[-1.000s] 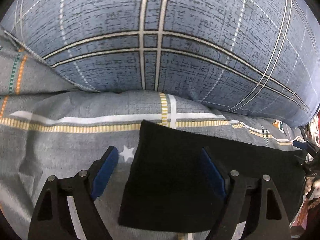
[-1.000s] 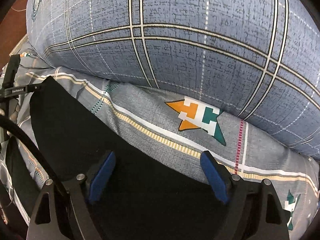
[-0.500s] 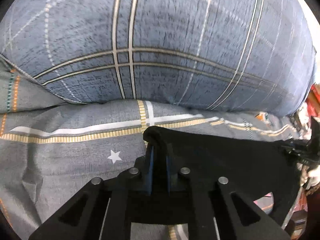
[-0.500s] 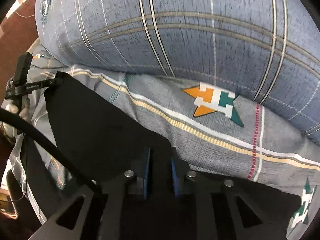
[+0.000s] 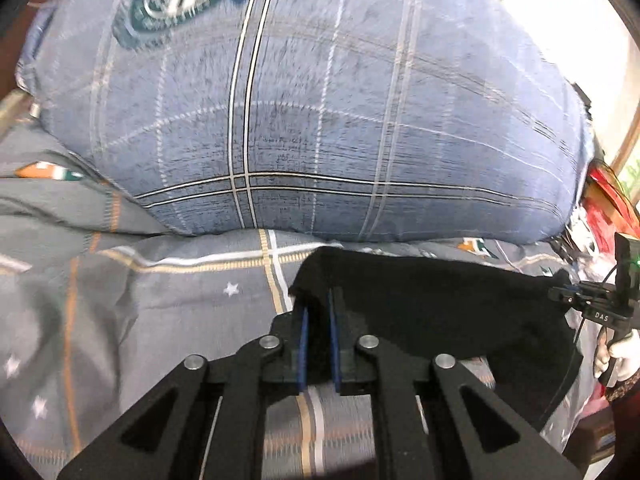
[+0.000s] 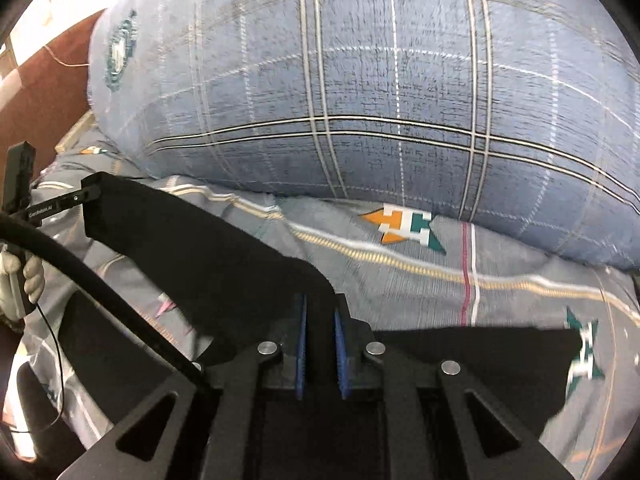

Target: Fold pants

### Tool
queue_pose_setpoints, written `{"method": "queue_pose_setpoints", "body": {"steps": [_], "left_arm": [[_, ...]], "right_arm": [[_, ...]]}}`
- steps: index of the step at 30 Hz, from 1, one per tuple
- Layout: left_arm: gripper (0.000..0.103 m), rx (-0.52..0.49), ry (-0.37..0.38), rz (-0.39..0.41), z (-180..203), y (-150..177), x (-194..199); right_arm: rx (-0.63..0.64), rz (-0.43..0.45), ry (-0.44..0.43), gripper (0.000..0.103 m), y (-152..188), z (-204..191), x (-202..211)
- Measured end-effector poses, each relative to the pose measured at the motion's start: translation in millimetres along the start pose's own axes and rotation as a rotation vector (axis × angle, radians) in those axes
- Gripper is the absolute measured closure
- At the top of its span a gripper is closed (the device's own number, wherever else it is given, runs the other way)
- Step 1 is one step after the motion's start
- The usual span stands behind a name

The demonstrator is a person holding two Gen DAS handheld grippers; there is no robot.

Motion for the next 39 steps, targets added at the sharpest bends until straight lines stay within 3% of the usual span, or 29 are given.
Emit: {"method": "queue_pose_setpoints", "body": {"steps": [5, 11, 13, 16, 20, 21, 23, 25, 27, 28, 29, 34, 36, 37, 38, 39], "left_arm": [[0.096, 0.01, -0.01, 0.042, -1, 40, 35], [0.096, 0.059, 0.013, 0.078, 3, 121, 76], [0.096, 0.074, 0.027, 0.07, 3, 146, 78], [0.095, 0.08, -0.025, 0.021, 1, 188, 72], [0.095, 0.153, -0.017, -0.038, -8, 236, 70], [0.095, 0.174, -0.005, -0.035, -11, 242, 74], [0.094, 0.226, 0.022, -0.01, -18, 250, 88], [0.09, 0.27, 0.06, 0.019, -24, 253, 101], [0.071, 0.307, 0.096, 0.028, -26, 252, 107], [0.055, 0.321, 0.114, 0.024, -26, 250, 105], [0.049, 0.331, 0.135, 0.015, -24, 246, 102], [0.047, 0.365, 0.195, -0.049, -20, 217, 66], [0.049, 0.391, 0.184, -0.107, -21, 207, 43], [0.079, 0.389, 0.183, -0.126, -20, 205, 37], [0.096, 0.379, 0.184, -0.15, -16, 202, 30], [0.096, 0.363, 0.178, -0.157, -10, 197, 28]], "right_arm": [[-0.018, 0.013, -0.018, 0.091, 49, -25, 18], [-0.05, -0.008, -0.04, 0.091, 124, -48, 25], [-0.055, -0.031, -0.038, 0.091, 146, -53, 21], [-0.067, -0.086, -0.03, 0.091, 178, -58, 8], [-0.11, -0.119, -0.031, 0.082, 208, -59, 3], [-0.125, -0.124, -0.028, 0.078, 214, -58, 5], [-0.14, -0.108, 0.004, 0.059, 225, -56, 15], [-0.162, -0.078, 0.006, 0.052, 235, -54, 29], [-0.197, -0.046, 0.0, 0.05, 243, -48, 42], [-0.223, -0.028, -0.006, 0.049, 248, -45, 50], [-0.252, -0.011, -0.014, 0.048, 252, -39, 57], [-0.371, 0.042, -0.062, 0.045, 267, -20, 76], [-0.401, 0.054, -0.067, 0.045, 273, -16, 79], [-0.411, 0.059, -0.063, 0.045, 275, -13, 79], [-0.418, 0.061, -0.058, 0.045, 275, -12, 78], [-0.423, 0.064, -0.051, 0.045, 276, -10, 78]]}}
Point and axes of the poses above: each gripper's, at about its wrist camera, not at the fingertips, and x roughly against the way its jaws point, z to its right, y to its underside, the point moved 9 cm from there along -x, roughly the way its jaws point, and after that the axes turned 11 degrees about -z, right-handed, at the moved point
